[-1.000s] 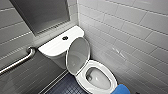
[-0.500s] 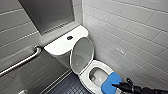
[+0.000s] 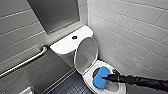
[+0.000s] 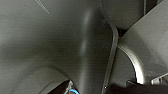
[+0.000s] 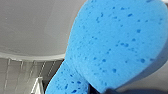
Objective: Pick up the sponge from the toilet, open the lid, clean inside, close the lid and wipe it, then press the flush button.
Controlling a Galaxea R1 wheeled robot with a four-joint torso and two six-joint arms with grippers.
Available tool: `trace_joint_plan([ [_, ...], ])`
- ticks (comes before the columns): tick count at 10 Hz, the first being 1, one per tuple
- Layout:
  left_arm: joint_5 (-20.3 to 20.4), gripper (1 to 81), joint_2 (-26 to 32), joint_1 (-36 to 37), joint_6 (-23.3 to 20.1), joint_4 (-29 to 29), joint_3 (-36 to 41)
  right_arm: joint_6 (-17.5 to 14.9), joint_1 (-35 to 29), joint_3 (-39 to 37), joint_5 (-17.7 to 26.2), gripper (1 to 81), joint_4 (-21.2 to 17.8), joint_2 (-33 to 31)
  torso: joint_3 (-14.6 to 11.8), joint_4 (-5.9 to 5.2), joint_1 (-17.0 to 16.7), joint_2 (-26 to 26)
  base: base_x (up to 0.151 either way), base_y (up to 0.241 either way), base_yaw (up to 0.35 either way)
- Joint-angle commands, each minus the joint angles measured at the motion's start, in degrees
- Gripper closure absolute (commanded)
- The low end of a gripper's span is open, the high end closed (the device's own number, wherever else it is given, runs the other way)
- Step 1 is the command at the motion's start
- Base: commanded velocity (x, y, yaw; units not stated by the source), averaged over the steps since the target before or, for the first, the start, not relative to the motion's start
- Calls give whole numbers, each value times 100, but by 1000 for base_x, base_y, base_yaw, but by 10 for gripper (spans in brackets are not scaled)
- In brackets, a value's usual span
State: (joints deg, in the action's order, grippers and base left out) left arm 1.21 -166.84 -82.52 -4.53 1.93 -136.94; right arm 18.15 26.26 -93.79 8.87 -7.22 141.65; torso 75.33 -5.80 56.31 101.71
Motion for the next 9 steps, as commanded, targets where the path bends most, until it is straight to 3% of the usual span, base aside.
trace_joint_plan([
  [1,-481,10,36,-120,-39,10,88,565,-968,-656,572,811,45,593,0,0,0,0,0,0,0],
  [5,-481,10,63,-120,-39,-17,70,1164,-908,-1236,168,811,45,1402,0,0,0,-2,0,0,0],
  [9,-481,10,97,-120,-39,-34,88,1156,-292,-1869,-34,811,63,2045,0,0,0,-2,0,0,0],
])
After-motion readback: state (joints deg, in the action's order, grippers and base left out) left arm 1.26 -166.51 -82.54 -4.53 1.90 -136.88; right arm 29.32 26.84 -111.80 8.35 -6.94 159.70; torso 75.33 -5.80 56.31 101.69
